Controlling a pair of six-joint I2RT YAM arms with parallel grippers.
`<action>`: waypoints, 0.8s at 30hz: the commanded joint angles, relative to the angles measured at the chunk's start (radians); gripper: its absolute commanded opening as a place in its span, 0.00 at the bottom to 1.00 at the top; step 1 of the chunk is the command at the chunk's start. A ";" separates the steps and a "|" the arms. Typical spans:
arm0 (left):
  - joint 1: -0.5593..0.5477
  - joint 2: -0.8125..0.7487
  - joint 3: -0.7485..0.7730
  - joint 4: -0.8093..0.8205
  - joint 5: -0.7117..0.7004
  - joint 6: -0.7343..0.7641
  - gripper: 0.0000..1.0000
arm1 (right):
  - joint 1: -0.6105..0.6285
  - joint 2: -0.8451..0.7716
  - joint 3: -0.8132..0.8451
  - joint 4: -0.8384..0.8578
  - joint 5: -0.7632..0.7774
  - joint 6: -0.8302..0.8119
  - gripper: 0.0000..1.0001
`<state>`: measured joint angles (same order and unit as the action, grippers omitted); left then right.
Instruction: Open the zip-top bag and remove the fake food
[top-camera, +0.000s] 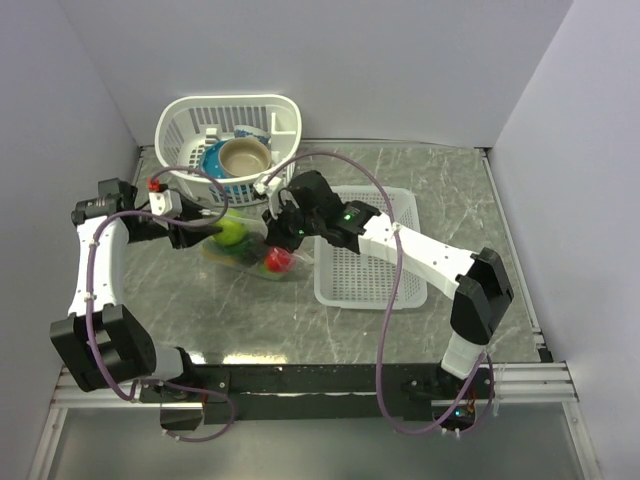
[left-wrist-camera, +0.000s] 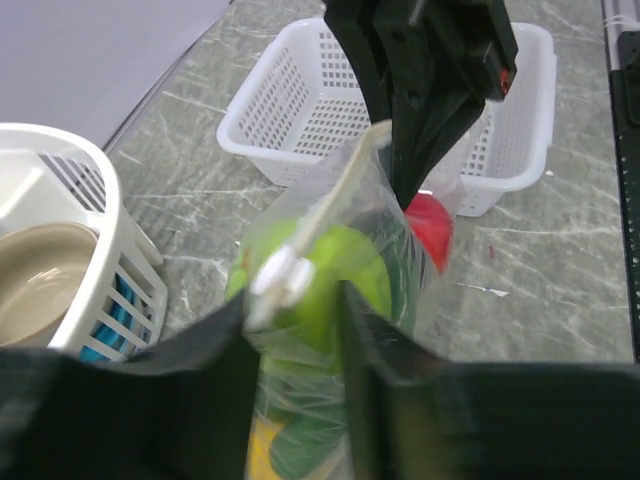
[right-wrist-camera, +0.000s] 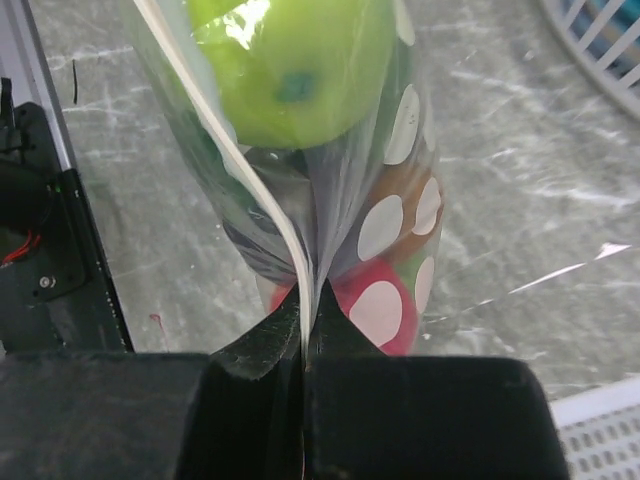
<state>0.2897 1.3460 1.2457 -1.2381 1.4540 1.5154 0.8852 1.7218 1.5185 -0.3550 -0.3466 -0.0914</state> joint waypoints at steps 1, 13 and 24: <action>-0.003 -0.019 0.037 0.071 0.236 -0.133 0.34 | -0.017 -0.063 -0.052 0.134 -0.037 0.042 0.00; 0.003 0.011 0.104 -0.032 0.181 -0.043 0.01 | -0.040 -0.110 -0.139 0.202 -0.043 0.087 0.09; -0.079 0.022 0.206 -0.135 0.049 -0.104 0.02 | 0.009 -0.176 -0.002 0.343 -0.100 0.036 0.43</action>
<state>0.2516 1.3891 1.4361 -1.3205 1.4506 1.4345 0.8639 1.5993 1.4101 -0.1459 -0.4160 -0.0193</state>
